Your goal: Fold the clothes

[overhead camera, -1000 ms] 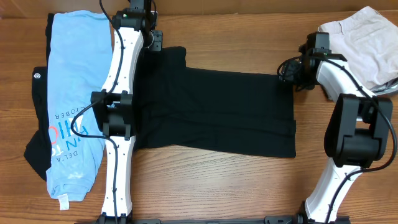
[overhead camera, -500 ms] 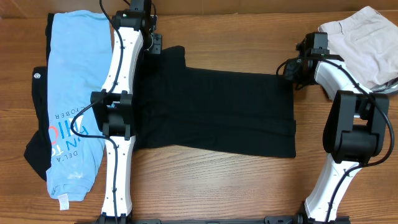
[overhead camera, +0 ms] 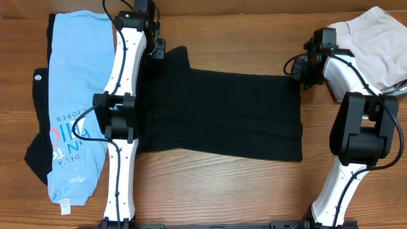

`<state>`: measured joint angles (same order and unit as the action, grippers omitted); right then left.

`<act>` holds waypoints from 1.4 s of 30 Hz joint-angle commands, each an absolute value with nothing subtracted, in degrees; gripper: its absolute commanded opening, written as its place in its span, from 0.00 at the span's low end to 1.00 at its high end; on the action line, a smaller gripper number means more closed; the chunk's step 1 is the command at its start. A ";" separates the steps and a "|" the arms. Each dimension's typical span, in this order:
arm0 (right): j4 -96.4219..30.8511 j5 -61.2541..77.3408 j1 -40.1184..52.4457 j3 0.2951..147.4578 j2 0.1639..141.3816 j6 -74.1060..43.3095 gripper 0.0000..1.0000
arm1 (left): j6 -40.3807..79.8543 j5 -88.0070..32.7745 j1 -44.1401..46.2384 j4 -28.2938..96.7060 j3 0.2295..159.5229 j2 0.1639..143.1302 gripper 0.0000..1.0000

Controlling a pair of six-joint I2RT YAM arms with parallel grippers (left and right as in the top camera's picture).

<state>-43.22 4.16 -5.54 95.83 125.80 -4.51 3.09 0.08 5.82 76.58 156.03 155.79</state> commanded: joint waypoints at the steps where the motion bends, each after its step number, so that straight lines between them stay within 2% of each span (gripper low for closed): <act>1: -46.94 4.10 -5.65 102.65 123.48 -4.62 0.04 | 4.27 0.23 5.82 78.52 161.53 155.87 0.04; 8: -64.14 4.14 -5.76 112.22 123.31 -4.69 0.04 | 3.18 0.21 5.69 88.60 175.17 155.87 0.04; 13: -73.28 5.45 -5.91 113.67 122.23 -6.24 0.04 | 3.20 0.21 5.67 96.86 179.35 155.87 0.04; 18: -80.79 6.46 -6.68 113.47 122.15 -8.45 0.04 | 3.22 -2.87 5.67 96.82 178.82 155.87 0.04; 28: -85.71 10.09 -10.59 113.21 122.15 -7.07 0.04 | 3.20 -4.05 5.56 96.84 166.52 153.05 0.04; 42: -89.01 10.57 -9.43 108.01 121.91 -6.15 0.04 | 1.15 -3.77 3.55 96.84 150.58 140.03 0.04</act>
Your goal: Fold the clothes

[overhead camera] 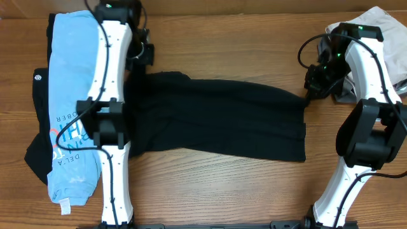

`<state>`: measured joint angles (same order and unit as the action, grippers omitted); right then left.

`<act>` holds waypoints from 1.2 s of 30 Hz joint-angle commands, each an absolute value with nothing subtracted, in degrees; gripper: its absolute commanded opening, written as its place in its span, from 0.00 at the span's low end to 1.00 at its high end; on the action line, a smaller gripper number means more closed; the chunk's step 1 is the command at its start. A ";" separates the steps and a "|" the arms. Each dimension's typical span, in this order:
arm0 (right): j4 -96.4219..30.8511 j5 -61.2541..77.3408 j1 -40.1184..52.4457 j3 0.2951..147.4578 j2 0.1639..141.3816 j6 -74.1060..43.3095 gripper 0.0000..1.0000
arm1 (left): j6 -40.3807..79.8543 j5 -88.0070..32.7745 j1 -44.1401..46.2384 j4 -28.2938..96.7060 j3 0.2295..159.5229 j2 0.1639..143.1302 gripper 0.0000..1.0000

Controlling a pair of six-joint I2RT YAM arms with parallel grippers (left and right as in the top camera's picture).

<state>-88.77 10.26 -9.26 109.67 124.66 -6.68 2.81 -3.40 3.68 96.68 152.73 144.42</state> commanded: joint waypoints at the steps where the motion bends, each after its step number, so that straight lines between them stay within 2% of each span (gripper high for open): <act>1: -88.95 10.57 -9.43 107.57 121.84 -6.15 0.04 | 0.56 -3.60 3.55 96.84 149.12 139.65 0.04; 15: -83.31 9.72 -9.13 96.66 121.82 -6.15 0.04 | -2.68 -1.89 3.57 96.84 133.12 138.10 0.04; 17: -83.11 9.72 -9.13 96.64 121.82 -6.11 0.15 | -2.87 -1.91 3.57 96.84 132.73 138.10 0.07; 18: -82.98 9.69 -9.13 96.66 121.82 -5.91 0.35 | -3.40 -1.98 3.57 96.84 132.64 138.10 0.18; 19: -82.89 9.30 -9.17 96.66 121.82 -5.91 0.55 | -3.86 -1.96 3.57 96.84 132.57 138.10 0.35; 20: -82.72 8.95 -9.23 96.66 121.82 -5.78 0.66 | -4.19 -1.96 3.57 96.84 132.57 138.10 0.49; 22: -82.08 8.84 -9.58 96.66 121.82 -5.50 0.78 | -4.36 -1.93 3.57 96.84 132.57 138.10 0.68; 25: -81.30 9.26 -10.26 96.64 121.82 -4.45 0.84 | -4.91 -1.89 3.55 96.82 132.57 138.10 0.77; 31: -80.68 11.73 -10.17 93.93 121.82 -2.76 0.85 | -5.02 -1.32 3.27 96.20 134.10 138.08 0.75; 36: -76.82 11.81 -10.02 86.67 121.82 -3.07 0.85 | -3.16 -2.00 2.87 96.84 144.00 137.36 0.78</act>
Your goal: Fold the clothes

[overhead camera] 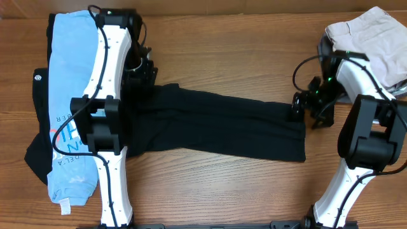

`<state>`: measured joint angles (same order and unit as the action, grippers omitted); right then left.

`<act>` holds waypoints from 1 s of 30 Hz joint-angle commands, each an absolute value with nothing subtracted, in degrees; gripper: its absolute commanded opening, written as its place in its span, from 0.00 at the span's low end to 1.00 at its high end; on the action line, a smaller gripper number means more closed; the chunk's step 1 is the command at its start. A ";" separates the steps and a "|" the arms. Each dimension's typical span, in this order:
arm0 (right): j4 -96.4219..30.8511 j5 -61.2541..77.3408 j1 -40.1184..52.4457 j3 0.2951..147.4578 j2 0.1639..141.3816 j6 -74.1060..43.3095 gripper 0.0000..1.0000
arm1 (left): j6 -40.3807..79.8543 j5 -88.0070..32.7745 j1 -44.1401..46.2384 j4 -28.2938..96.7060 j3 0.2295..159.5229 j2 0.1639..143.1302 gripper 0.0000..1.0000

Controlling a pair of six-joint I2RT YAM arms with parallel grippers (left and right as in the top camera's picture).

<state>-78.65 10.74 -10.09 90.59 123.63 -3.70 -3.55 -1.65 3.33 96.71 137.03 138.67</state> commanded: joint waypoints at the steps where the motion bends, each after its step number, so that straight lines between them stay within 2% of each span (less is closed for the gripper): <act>1: -75.94 12.01 -10.02 85.32 121.82 -3.18 0.85 | -3.01 -2.48 2.87 96.84 145.97 136.88 0.78; 6: -72.16 12.40 -9.96 80.07 121.78 -3.46 0.83 | -1.02 -3.16 2.85 96.82 152.83 132.55 0.88; 11: -67.37 12.75 -9.65 75.05 121.75 -5.93 0.74 | -1.02 -3.22 2.85 96.20 155.13 126.10 0.90; 15: -61.69 12.78 -9.65 71.83 121.75 -8.12 0.49 | -1.04 -3.16 2.85 94.08 155.13 121.47 0.95; 16: -60.64 12.73 -9.65 71.57 121.75 -8.69 0.39 | -1.06 -2.87 2.85 93.58 155.13 120.68 0.98; 18: -59.48 12.71 -9.65 71.57 121.75 -9.06 0.09 | -1.04 -1.76 2.85 92.92 155.13 119.74 1.00; 19: -59.00 12.69 -9.67 71.57 121.75 -9.30 0.04 | -1.02 -0.99 2.85 92.86 155.13 119.52 1.00; 24: -58.28 12.12 -12.43 72.55 121.60 -12.29 0.04 | -0.14 0.47 2.85 92.95 154.98 119.81 1.00; 30: -63.94 12.14 -19.51 79.22 120.42 -12.69 0.04 | 0.54 2.26 2.85 91.42 154.98 119.90 1.00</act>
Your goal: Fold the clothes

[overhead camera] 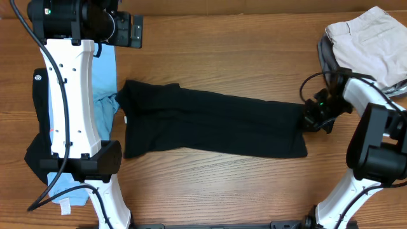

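A black garment (pixel 210 124) lies flat across the middle of the table as a long band, its far edge folded toward the front. My right gripper (pixel 310 119) is low at the garment's right edge, and its jaws look shut on the cloth there. My left gripper (pixel 130 30) is raised high over the table's far left, close to the camera. It is well clear of the garment's left end and has nothing in it.
A light blue shirt (pixel 105 83) and another black piece (pixel 39 95) lie at the left, largely hidden under my raised left arm. A folded beige pile (pixel 365 38) on a grey item sits at the far right corner. The wooden table (pixel 222 57) shows bare behind the garment.
My left gripper has let go of the garment's left end and now sits high at the far left. The right gripper has moved slightly nearer and to the right, staying at the right edge.
Both grippers first held the far corners of the spread black garment. Later those corners were nearer the front and the cloth narrower. Then the far edge lay over the near half. Now the garment lies as a folded band, and only the right gripper is at it.
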`<state>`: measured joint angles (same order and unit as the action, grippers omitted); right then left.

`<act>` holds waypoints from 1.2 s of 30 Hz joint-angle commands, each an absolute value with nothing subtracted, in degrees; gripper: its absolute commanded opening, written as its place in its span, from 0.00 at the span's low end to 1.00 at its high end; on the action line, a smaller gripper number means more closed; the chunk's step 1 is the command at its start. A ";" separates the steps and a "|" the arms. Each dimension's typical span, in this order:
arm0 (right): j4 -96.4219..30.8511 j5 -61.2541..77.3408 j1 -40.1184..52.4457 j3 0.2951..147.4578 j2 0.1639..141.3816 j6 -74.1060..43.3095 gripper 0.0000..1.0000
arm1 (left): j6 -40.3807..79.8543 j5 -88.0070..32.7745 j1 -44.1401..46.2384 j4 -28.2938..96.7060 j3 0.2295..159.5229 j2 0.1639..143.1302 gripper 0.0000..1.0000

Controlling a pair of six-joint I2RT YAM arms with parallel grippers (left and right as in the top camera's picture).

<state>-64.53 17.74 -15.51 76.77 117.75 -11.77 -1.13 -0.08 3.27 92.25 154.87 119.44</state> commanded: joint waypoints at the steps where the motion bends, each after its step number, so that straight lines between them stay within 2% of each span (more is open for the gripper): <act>1: -65.41 12.12 -20.71 80.93 120.01 -12.62 0.04 | 0.51 2.68 2.85 91.18 154.98 119.90 1.00; 6: -71.24 12.16 -22.74 87.50 117.19 -10.92 0.04 | 0.47 3.40 2.85 90.96 154.98 119.94 1.00; 10: -73.78 13.74 -20.32 89.69 113.67 -10.02 0.04 | 1.74 3.20 2.85 90.74 154.98 120.75 1.00; 18: -75.81 16.21 -6.33 89.71 110.24 -10.35 0.04 | 2.33 2.94 2.92 90.83 154.98 123.83 1.00; 26: -71.16 16.62 8.73 89.69 110.26 -16.62 0.04 | 2.59 2.94 2.92 91.13 154.98 126.23 1.00; 36: -62.06 16.64 19.49 89.69 110.26 -22.28 0.04 | 2.59 2.94 2.92 91.02 154.98 126.28 1.00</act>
